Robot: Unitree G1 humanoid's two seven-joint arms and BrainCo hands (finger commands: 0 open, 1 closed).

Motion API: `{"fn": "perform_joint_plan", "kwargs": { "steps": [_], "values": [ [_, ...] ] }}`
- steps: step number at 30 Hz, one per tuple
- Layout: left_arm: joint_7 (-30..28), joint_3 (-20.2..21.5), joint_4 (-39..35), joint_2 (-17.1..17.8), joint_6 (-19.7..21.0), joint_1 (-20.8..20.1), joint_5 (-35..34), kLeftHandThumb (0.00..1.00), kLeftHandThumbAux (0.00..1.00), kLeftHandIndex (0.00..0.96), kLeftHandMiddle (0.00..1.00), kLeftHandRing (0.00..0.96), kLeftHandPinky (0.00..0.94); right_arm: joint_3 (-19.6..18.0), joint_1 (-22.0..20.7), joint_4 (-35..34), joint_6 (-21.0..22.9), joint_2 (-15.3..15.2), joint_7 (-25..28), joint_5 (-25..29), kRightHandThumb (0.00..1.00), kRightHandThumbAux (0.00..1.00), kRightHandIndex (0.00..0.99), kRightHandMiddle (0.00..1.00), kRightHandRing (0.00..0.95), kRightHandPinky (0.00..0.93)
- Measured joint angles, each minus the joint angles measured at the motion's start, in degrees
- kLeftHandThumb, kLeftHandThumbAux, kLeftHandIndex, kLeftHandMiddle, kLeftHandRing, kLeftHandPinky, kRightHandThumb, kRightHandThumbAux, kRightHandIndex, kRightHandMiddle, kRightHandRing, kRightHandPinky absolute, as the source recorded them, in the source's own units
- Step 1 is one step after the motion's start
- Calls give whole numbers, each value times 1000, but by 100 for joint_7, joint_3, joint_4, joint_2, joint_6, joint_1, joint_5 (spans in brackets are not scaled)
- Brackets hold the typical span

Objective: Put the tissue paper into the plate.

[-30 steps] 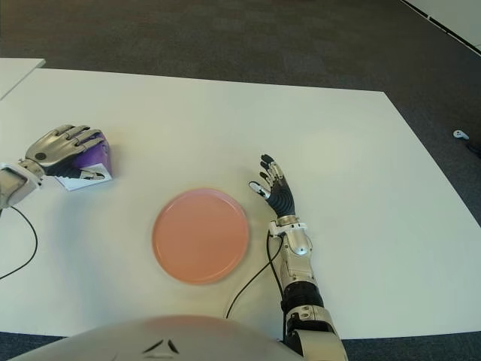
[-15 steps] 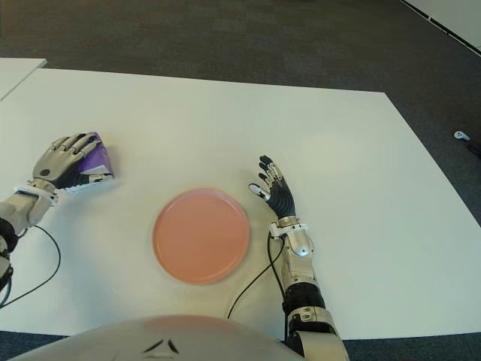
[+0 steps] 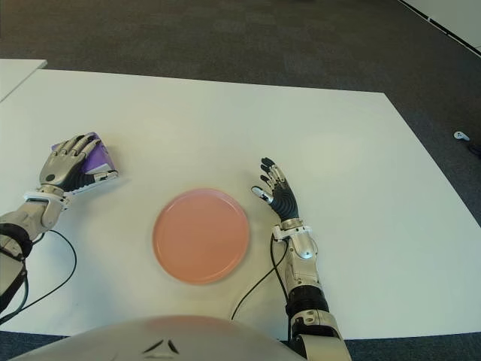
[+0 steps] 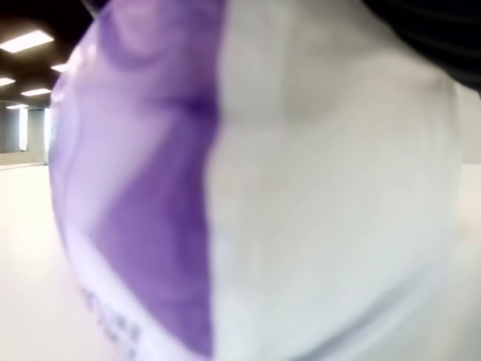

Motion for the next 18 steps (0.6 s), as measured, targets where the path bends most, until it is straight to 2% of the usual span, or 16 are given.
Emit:
{"fn": "perform_joint_plan", "kwargs": {
  "steps": [18],
  "values": [
    [169, 194, 9, -195, 47, 168, -266, 344, 133, 0, 0, 0, 0, -46, 177, -76, 0, -246, 162, 138, 0, 586, 0, 0, 0, 0]
  ]
}}
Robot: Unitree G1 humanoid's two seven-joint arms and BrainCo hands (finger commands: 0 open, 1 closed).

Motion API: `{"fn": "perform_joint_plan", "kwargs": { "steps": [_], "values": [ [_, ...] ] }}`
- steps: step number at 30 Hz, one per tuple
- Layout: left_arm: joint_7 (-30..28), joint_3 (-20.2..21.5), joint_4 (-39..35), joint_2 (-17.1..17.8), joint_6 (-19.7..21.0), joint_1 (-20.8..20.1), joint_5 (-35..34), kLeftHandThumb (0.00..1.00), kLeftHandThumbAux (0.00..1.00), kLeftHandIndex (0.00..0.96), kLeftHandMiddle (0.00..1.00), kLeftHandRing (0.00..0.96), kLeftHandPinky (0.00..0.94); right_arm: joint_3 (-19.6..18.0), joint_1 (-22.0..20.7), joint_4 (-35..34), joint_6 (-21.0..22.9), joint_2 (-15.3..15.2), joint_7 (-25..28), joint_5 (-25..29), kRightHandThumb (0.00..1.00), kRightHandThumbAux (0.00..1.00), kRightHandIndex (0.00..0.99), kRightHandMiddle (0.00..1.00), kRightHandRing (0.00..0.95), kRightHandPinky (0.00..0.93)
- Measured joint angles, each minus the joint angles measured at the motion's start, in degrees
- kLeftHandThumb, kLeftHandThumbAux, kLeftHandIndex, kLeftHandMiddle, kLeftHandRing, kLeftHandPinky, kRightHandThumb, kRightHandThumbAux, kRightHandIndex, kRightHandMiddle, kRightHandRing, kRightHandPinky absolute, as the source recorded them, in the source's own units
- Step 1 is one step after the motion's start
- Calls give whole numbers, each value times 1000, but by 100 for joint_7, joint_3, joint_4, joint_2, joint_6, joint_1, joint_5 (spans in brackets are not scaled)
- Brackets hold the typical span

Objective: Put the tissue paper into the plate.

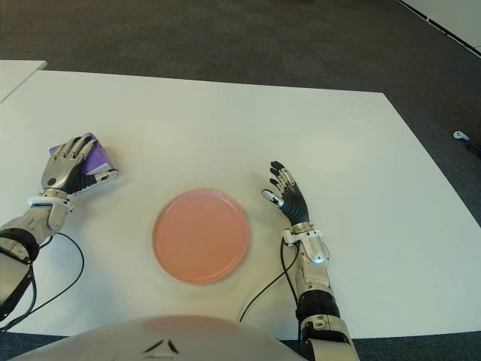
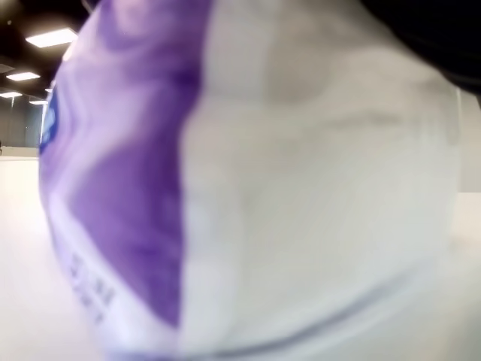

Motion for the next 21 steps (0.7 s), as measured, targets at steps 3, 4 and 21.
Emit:
{"fn": "perform_joint_plan", "kwargs": {
  "steps": [3, 4, 21],
  "values": [
    [20, 21, -5, -15, -13, 27, -25, 343, 133, 0, 0, 0, 0, -1, 46, -40, 0, -19, 22, 44, 0, 588, 0, 0, 0, 0],
    [24, 25, -7, -18, -16, 36, -34, 342, 132, 0, 0, 0, 0, -1, 64, -55, 1, -30, 33, 53, 0, 588, 0, 0, 0, 0],
    [616, -691, -4, 265, 481, 38, 623, 359, 199, 0, 0, 0, 0, -3, 183, -194, 144, -106, 139, 137, 0, 576, 0, 0, 0, 0]
  ]
}}
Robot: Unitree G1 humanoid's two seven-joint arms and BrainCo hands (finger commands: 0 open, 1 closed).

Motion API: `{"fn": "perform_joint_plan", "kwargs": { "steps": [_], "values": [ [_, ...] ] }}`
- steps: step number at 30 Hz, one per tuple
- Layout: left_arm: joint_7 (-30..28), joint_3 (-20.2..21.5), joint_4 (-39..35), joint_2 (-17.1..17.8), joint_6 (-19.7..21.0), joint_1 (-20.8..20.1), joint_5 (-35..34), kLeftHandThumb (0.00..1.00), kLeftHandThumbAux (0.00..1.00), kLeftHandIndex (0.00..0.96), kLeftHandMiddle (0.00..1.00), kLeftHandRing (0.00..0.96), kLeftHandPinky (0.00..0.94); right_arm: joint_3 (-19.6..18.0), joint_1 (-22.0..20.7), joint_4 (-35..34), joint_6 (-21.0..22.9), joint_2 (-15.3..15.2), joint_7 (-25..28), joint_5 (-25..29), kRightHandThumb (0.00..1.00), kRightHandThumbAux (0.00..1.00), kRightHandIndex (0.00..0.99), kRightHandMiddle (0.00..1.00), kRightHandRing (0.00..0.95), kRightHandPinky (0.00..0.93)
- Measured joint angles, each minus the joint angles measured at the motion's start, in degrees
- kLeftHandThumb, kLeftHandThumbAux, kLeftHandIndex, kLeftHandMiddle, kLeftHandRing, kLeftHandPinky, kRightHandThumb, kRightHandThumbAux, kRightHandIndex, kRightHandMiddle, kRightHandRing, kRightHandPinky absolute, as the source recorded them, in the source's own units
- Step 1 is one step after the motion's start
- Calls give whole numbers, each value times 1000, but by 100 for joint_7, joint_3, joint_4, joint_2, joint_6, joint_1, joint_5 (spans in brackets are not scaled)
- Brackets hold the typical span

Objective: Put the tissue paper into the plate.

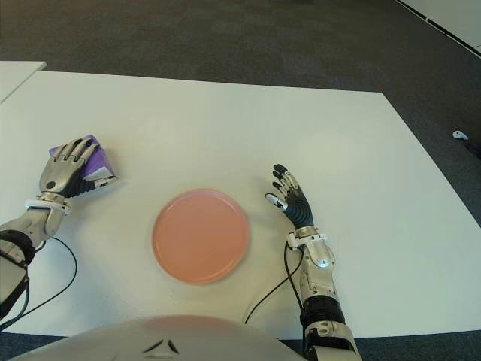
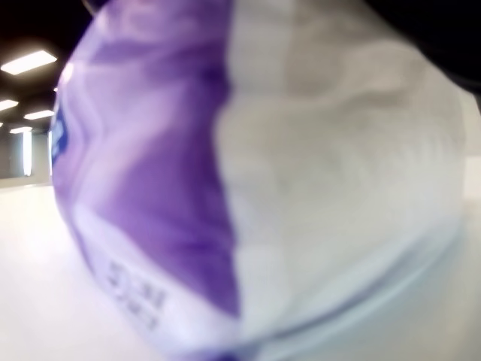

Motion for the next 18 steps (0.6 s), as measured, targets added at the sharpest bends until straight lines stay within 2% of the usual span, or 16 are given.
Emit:
{"fn": "perform_joint_plan", "kwargs": {
  "steps": [7, 18],
  "values": [
    [322, -312, 21, 114, 203, -21, 266, 411, 248, 0, 0, 0, 0, -6, -2, 18, 0, -9, 55, 35, 0, 595, 0, 0, 0, 0],
    [401, -704, 60, 160, 560, -178, 492, 436, 245, 0, 0, 0, 0, -18, -9, 47, 0, -13, 82, 70, 0, 635, 0, 0, 0, 0]
  ]
}}
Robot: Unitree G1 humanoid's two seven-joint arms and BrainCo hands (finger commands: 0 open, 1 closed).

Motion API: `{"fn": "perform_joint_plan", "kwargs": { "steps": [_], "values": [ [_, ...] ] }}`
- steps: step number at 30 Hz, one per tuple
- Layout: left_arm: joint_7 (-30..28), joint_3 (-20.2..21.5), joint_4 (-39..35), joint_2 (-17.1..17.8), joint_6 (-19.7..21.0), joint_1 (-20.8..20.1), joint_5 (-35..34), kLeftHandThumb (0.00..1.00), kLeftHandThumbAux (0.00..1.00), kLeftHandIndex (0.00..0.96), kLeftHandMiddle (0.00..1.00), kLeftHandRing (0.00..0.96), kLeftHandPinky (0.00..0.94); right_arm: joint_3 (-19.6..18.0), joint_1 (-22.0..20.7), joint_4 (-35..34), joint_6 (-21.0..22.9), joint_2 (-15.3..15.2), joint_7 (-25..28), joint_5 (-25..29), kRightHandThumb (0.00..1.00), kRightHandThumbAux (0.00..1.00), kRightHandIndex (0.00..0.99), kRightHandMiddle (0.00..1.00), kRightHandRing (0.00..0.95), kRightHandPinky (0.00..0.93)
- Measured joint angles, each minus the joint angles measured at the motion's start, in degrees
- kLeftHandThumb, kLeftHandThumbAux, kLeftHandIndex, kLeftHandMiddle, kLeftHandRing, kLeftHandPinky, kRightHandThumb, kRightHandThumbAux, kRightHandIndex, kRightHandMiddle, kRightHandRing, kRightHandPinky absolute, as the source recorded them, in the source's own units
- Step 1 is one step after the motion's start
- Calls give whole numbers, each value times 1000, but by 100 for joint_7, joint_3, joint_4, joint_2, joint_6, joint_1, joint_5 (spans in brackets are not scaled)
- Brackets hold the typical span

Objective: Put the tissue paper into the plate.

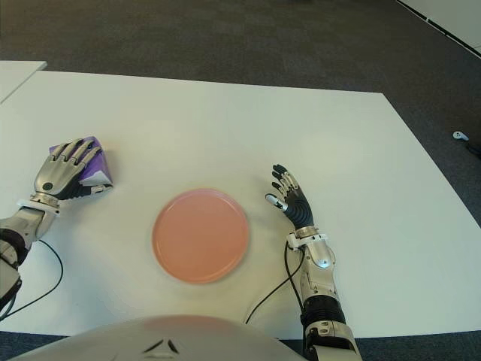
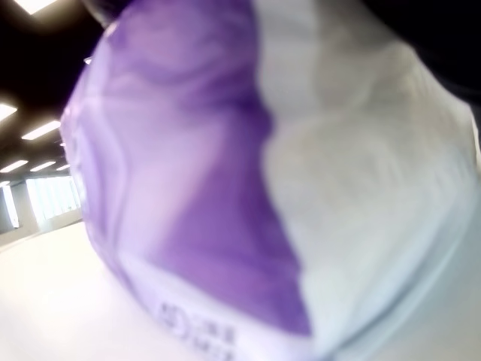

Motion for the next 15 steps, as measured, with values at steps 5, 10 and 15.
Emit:
{"fn": "perform_joint_plan", "kwargs": {
  "steps": [5, 10, 15],
  "values": [
    [-1, -130, 32, 16, 102, -65, 54, 420, 246, 0, 0, 0, 0, 1, 2, 9, 0, -4, 14, -1, 0, 638, 0, 0, 0, 0],
    [-2, -269, 36, 36, 229, -121, 91, 383, 248, 0, 0, 0, 0, 1, 5, 8, 0, -10, 13, 0, 0, 625, 0, 0, 0, 0],
    [-3, -396, 43, 84, 334, -186, 136, 371, 244, 0, 0, 0, 0, 2, 5, 7, 0, -9, 14, 4, 0, 625, 0, 0, 0, 0]
  ]
}}
